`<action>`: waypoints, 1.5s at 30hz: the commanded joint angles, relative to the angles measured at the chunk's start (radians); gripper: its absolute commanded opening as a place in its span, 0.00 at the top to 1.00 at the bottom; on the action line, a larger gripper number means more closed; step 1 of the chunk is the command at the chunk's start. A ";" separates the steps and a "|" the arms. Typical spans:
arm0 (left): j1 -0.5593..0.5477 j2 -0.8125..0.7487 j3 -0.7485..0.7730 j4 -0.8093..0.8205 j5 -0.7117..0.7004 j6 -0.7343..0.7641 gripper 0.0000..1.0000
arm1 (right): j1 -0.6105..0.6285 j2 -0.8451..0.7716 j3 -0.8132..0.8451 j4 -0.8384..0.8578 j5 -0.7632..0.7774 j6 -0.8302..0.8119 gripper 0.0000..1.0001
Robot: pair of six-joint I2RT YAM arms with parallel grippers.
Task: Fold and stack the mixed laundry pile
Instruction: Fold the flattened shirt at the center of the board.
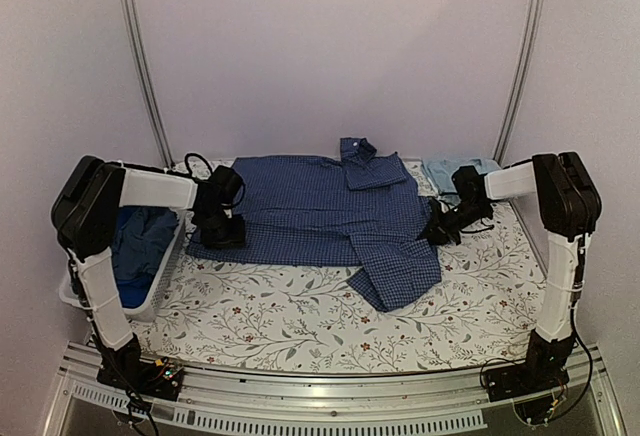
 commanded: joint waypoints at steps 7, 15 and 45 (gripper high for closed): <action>-0.100 -0.105 -0.205 0.014 0.111 -0.079 0.45 | 0.054 -0.200 -0.327 -0.032 0.010 0.018 1.00; -0.008 -0.264 -0.228 -0.012 0.092 -0.081 0.43 | 0.056 -0.273 -0.163 -0.100 0.032 0.023 1.00; -0.685 -0.149 -0.096 0.489 0.548 0.644 0.30 | -0.001 -0.572 -0.203 -0.168 0.085 0.094 0.29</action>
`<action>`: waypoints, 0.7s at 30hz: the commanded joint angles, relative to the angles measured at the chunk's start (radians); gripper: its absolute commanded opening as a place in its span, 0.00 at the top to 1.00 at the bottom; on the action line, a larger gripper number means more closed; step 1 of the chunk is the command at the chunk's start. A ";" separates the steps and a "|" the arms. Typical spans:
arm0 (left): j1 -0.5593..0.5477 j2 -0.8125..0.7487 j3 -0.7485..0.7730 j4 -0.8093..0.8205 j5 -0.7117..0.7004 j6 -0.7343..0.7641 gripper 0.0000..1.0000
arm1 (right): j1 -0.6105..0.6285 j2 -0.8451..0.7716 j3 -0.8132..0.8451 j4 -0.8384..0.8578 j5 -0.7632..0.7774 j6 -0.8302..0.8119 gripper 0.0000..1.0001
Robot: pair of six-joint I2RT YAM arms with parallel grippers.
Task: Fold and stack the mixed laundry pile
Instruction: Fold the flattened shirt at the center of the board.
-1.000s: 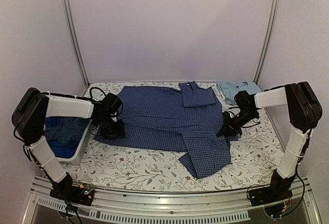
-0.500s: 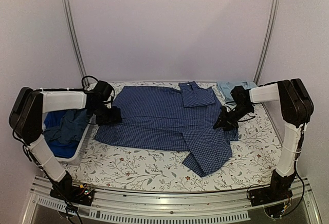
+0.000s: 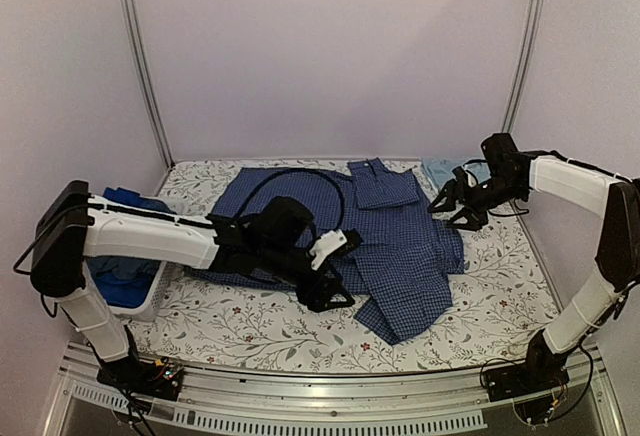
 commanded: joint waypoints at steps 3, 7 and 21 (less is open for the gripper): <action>-0.126 0.172 0.082 0.071 0.066 0.216 0.31 | -0.014 -0.125 -0.094 -0.045 0.033 0.045 0.29; -0.170 0.270 0.134 0.063 0.040 0.273 0.31 | -0.016 -0.204 -0.151 -0.044 0.050 0.072 0.29; -0.226 0.550 0.308 0.068 -0.257 0.304 0.39 | -0.017 -0.423 -0.304 -0.068 0.069 0.133 0.29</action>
